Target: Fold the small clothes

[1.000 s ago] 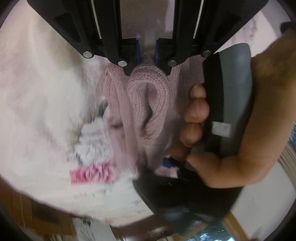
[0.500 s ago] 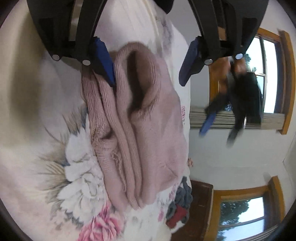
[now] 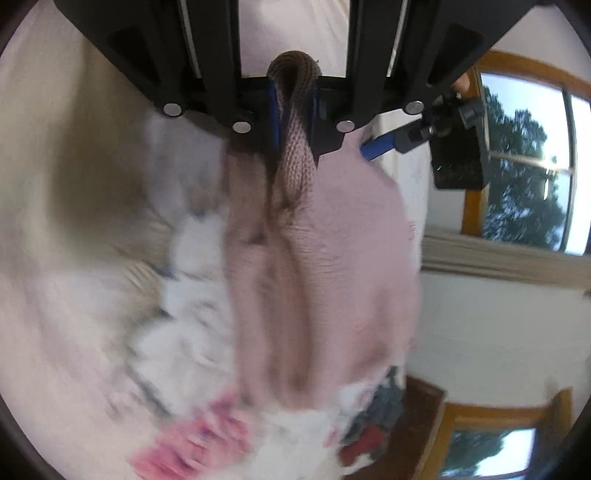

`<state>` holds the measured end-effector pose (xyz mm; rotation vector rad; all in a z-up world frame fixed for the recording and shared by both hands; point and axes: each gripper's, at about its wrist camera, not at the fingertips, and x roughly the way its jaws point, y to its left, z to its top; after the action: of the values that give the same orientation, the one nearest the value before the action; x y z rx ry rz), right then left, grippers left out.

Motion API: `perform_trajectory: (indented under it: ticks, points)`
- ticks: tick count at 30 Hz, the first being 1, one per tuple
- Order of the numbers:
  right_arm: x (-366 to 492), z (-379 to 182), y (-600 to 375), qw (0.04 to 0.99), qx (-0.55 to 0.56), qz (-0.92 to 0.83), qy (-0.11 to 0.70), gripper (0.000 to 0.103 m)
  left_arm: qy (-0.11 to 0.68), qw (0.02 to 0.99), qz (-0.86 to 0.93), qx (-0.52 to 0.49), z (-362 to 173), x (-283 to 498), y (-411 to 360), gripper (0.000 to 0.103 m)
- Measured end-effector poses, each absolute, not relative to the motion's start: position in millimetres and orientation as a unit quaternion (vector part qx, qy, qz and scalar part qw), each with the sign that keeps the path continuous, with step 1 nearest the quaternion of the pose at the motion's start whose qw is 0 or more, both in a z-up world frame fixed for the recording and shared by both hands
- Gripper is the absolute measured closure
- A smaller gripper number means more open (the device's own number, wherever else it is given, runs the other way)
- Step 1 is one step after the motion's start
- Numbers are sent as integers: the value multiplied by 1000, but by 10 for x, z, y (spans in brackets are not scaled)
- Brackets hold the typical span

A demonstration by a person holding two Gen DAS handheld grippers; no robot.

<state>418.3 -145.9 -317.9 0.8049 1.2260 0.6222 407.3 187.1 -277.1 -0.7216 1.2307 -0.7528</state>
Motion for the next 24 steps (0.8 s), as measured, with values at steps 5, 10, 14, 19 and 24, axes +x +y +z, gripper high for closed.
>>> perform_trajectory:
  ticks: [5,10,14,19,24]
  points:
    - [4530,-2789,-1557,741,354,248,514,49,486,726,-350,-337,-2227,4558,2119,45]
    - [5056,-2927,-1280,729,319,232,559,47,513,713,-332,-342,-2424,5117,2101,46]
    - [5071,-2991,-1326,731,314,237,558,78,536,713,-300,-339,-2759,5321,2046,57]
    - [5009,-3081,-1514,747,318,221,540,91,530,723,-285,-340,-2977,5353,1939,73]
    - [5079,-2981,-1627,738,362,243,516,65,504,733,-300,-344,-2719,5260,2234,67]
